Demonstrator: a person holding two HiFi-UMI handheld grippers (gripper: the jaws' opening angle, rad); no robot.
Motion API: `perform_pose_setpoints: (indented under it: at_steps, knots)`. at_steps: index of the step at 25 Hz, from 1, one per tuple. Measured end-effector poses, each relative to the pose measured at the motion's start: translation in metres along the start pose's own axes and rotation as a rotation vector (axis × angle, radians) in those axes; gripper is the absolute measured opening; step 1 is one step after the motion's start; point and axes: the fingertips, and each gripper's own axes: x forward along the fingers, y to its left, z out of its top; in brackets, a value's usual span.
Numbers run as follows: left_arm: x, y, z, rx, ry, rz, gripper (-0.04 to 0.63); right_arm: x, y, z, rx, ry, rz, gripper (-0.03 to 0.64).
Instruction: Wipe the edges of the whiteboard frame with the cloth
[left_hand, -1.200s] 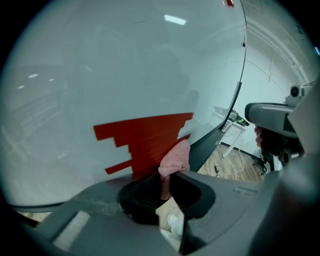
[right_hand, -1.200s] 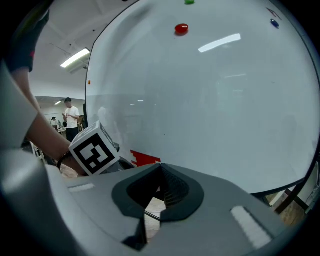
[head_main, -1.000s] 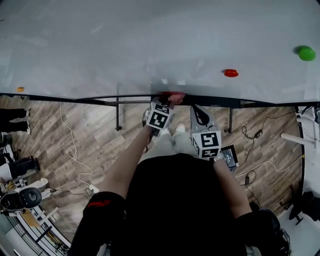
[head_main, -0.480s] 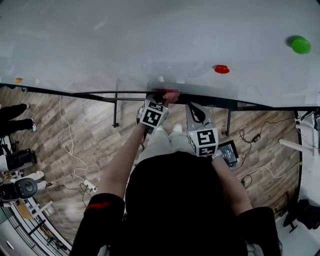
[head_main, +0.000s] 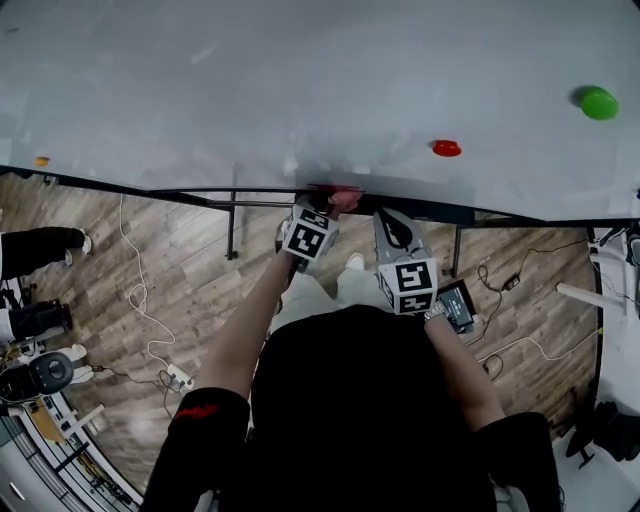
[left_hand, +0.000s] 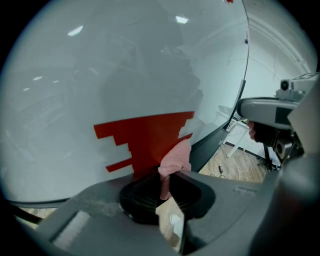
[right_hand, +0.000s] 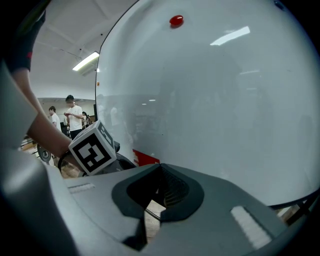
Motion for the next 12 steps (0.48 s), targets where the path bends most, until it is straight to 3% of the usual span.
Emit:
perform_pose_setpoints:
  at_steps: [12]
  knots:
    - [0.004, 0.002, -0.005, 0.017, 0.011, -0.076, 0.046, 0.022, 0.02, 0.004, 0.032, 0.02, -0.068, 0.002]
